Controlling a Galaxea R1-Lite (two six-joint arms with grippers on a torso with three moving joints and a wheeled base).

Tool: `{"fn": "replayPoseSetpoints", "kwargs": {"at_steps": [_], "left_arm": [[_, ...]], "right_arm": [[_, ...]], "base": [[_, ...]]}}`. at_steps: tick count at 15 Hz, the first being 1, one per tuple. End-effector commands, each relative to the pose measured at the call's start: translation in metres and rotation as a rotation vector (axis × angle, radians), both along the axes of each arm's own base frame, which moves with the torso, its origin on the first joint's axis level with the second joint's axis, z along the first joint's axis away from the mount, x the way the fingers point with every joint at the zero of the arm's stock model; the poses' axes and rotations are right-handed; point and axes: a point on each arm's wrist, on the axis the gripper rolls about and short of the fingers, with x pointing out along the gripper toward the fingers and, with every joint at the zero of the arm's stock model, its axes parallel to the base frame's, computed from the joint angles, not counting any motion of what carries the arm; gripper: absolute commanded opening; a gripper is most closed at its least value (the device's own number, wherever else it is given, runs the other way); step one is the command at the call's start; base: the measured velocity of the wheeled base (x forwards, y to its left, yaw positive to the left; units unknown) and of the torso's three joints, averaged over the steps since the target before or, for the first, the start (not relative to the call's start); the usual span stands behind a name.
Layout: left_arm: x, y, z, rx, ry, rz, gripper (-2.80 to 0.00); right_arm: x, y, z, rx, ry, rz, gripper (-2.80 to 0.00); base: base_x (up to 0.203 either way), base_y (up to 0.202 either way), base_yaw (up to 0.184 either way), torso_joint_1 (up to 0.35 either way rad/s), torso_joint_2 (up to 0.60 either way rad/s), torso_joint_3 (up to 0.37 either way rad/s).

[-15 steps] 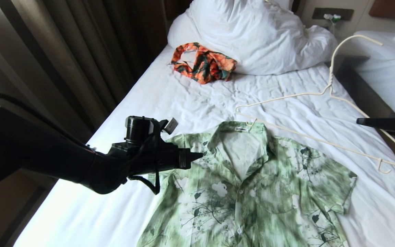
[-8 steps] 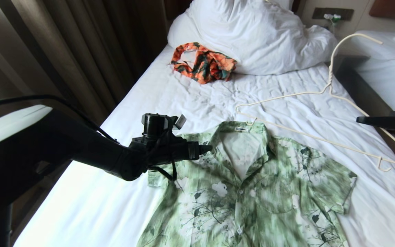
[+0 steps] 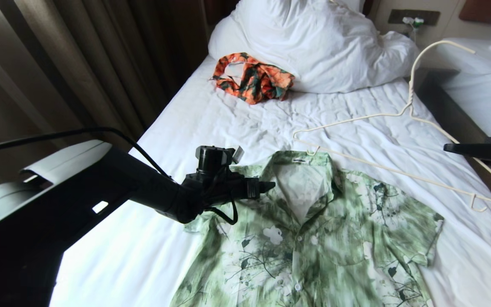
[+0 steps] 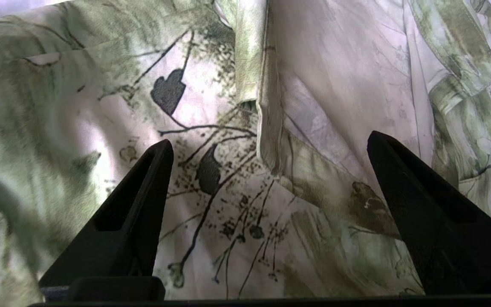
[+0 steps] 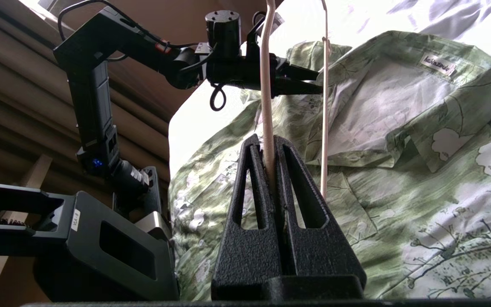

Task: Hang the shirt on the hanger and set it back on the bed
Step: Lift the shirt and hanger

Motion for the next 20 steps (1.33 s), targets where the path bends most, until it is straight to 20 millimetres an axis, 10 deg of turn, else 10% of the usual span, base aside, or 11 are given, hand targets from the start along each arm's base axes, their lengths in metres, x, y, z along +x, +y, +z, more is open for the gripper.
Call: {"fn": "replayPoseSetpoints", "kwargs": {"at_steps": [1, 8, 9, 20], "left_arm": [[0.003, -0.008, -0.005, -0.004, -0.002, -0.007, 0.00], [0.014, -0.033, -0.014, 0.009, -0.042, 0.031, 0.00], [0.015, -0.034, -0.013, 0.007, -0.046, 0.032, -2.80], [0.000, -0.033, 0.017, -0.030, -0.058, 0.078, -2.80]], "right_arm": [[0.001, -0.001, 0.000, 0.005, -0.003, 0.006, -2.80], [0.002, -0.004, 0.000, 0.003, -0.006, -0.003, -2.80], [0.002, -0.004, 0.000, 0.003, -0.006, -0.003, -2.80], [0.006, -0.004, -0.007, 0.013, 0.020, 0.001, -2.80]], "base": [[0.000, 0.000, 0.000, 0.000, 0.00, 0.000], [0.000, 0.000, 0.000, 0.000, 0.00, 0.000], [0.000, 0.000, 0.000, 0.000, 0.00, 0.000], [0.000, 0.000, 0.000, 0.000, 0.00, 0.000]]}}
